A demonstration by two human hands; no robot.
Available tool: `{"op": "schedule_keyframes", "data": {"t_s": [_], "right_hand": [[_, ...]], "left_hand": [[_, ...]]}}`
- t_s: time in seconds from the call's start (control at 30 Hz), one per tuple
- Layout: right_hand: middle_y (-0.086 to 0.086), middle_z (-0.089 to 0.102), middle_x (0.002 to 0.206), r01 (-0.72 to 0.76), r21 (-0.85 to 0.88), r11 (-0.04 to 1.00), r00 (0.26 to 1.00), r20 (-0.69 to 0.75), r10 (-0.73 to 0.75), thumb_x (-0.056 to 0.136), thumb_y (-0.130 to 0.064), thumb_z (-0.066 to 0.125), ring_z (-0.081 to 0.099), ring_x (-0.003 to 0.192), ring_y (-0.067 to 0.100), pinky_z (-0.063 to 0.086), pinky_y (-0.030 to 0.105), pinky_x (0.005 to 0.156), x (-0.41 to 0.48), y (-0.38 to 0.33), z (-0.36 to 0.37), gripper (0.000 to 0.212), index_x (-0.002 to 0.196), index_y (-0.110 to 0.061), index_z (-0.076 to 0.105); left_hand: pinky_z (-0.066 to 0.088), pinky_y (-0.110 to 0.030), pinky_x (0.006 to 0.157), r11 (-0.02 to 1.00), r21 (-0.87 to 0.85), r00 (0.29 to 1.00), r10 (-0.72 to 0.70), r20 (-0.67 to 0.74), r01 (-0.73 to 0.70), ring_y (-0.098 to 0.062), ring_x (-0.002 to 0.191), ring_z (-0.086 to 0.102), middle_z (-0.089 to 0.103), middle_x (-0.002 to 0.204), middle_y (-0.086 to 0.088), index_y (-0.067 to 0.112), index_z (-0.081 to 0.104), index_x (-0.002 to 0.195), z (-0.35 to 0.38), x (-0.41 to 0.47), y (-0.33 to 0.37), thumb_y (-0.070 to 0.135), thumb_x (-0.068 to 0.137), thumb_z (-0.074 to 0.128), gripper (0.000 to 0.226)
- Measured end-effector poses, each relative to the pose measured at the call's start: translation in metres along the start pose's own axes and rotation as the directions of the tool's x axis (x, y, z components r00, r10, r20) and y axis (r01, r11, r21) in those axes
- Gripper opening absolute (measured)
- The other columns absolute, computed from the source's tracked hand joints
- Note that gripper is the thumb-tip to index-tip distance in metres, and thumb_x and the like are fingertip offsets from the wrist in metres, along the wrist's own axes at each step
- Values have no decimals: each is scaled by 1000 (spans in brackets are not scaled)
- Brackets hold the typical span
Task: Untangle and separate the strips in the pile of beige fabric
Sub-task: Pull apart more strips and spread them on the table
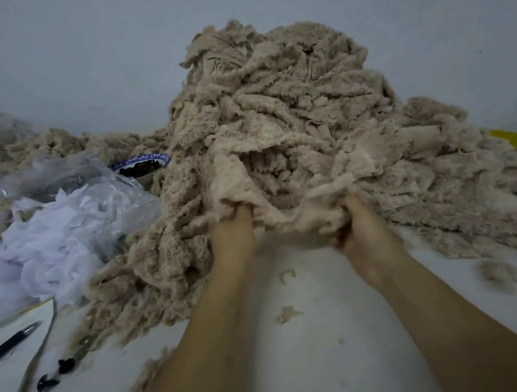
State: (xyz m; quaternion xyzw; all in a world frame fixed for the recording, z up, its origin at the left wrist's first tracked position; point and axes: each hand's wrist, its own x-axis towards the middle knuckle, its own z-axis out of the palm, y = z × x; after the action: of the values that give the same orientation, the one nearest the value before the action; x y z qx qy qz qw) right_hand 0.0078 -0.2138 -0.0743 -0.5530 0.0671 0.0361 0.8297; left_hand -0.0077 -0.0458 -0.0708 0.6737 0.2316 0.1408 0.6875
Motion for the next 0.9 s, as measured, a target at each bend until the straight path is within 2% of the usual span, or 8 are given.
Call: {"op": "schedule_keyframes", "data": {"t_s": [0.13,0.2,0.33,0.43,0.53,0.67,0.77,0.9], "right_hand": [[-14,50,116,439,-506,742,881,81,-466,97,-37,51,50,101,-15,40,3,84,-2,4,-4,20,115,-32,57],[-21,48,124,513,-619,595,852,283,-440,94,-53,53,45,108,-18,34,1,89,-5,11,5,31,119,-35,59],[-33,69,75,231,-455,860,947,308,-91,95,-50,58,63,70,-17,49,8,59,-8,14,10,15,84,-39,57],[5,76,90,134,-407,904,981,181,-63,102,-37,50,73,79,19,60,37,71,-1,13,5,27,100,-17,68],[5,76,100,124,-234,964,992,46,-116,106,-28,44,73,90,22,59,40,78,8,11,-2,25,106,-19,68],[9,67,125,39,70,997,989,-148,-28,107,-19,35,66,109,27,55,41,90,17,-3,-10,34,132,-18,58],[10,71,117,-34,147,989,996,-79,46,106,-16,34,69,105,29,56,47,92,17,-1,-7,35,121,-12,65],[5,68,90,-82,329,941,993,-48,103,99,-4,33,60,66,15,48,20,44,12,1,-1,32,102,-12,64]], "left_hand": [[53,-24,62,914,217,911,266,316,-342,-5,71,62,67,79,10,29,68,87,16,-14,-12,35,93,61,11],[56,-37,68,796,274,782,355,512,-540,-12,75,65,69,79,8,33,64,80,21,-18,-18,34,88,55,12],[59,-50,81,886,176,760,249,600,-429,-22,83,70,73,86,2,27,70,94,17,-17,-21,25,80,59,18],[58,-31,75,891,78,715,303,630,-447,-11,77,68,70,77,9,34,70,83,16,-20,-18,51,79,64,18],[48,-29,60,832,76,714,421,560,-550,-12,64,60,62,68,7,32,60,72,14,-19,-13,52,91,57,27],[38,-23,43,948,-310,926,173,334,-65,-11,43,46,53,54,0,20,53,71,10,-14,-4,25,101,54,31],[50,-33,63,857,-468,933,-37,357,214,-22,73,62,64,86,-12,6,57,97,12,-11,-1,25,104,48,22],[48,-48,97,724,-558,890,-173,422,405,-34,105,65,71,108,-22,-2,63,112,14,-10,2,21,107,38,35]]}}
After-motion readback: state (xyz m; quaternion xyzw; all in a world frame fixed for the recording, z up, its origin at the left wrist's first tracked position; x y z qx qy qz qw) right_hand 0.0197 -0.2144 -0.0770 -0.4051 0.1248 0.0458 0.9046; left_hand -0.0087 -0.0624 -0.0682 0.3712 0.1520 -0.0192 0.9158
